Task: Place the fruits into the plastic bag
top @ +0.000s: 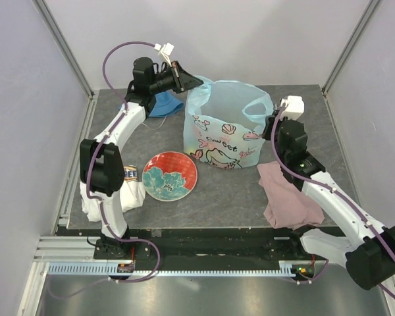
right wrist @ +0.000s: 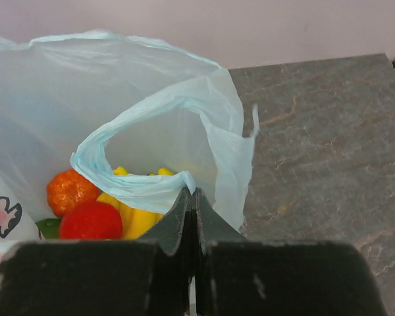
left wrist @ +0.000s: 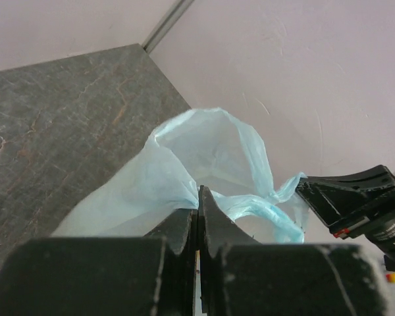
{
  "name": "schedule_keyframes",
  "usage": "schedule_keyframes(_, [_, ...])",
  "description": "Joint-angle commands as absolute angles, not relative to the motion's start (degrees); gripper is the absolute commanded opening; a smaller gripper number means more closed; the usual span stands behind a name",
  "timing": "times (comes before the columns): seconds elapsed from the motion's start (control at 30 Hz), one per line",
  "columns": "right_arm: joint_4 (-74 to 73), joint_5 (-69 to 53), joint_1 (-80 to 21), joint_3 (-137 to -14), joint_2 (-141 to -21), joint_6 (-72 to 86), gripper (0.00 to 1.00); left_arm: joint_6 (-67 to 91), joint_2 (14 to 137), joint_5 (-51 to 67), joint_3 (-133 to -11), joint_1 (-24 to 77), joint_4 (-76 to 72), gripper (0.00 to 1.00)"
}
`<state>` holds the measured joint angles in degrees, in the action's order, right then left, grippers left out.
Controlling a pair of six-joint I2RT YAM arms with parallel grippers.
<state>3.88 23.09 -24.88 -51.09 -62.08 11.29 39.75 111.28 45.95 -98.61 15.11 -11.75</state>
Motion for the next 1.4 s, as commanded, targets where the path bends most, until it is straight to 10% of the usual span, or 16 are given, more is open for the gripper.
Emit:
schedule_keyframes(0.0, [11.0, 25.1, -24.7, -49.6, -58.6, 15.4, 0.04, 39.1, 112.4, 50.7, -102.7, 14.7, -14.9, 0.01])
schedule_keyframes(0.17, [9.5, 23.8, -24.7, -50.8, -58.7, 15.6, 0.24, 36.9, 110.4, 48.3, -101.4, 14.7, -13.4, 0.07])
schedule_keyframes(0.3, [7.6, 21.0, -24.7, -52.7, -58.8, 15.4, 0.65, 32.0, 105.1, 41.6, -97.7, 14.7, -11.0, 0.68])
schedule_keyframes(0.4, [6.6, 18.6, -24.6, -53.6, -57.8, 14.8, 0.83, 28.3, 97.8, 31.6, -90.7, 14.7, -11.8, 0.91])
schedule_keyframes(0.73, [1.4, 10.7, -19.0, -57.8, -56.7, 15.6, 0.98, 23.2, 77.5, 1.3, -77.4, 12.8, -0.9, 0.99])
schedule_keyframes(1.37, [-6.4, 9.3, -4.1, -42.0, -39.9, 22.2, 0.98, 22.1, 54.1, 0.2, -59.5, 11.7, 11.7, 0.99])
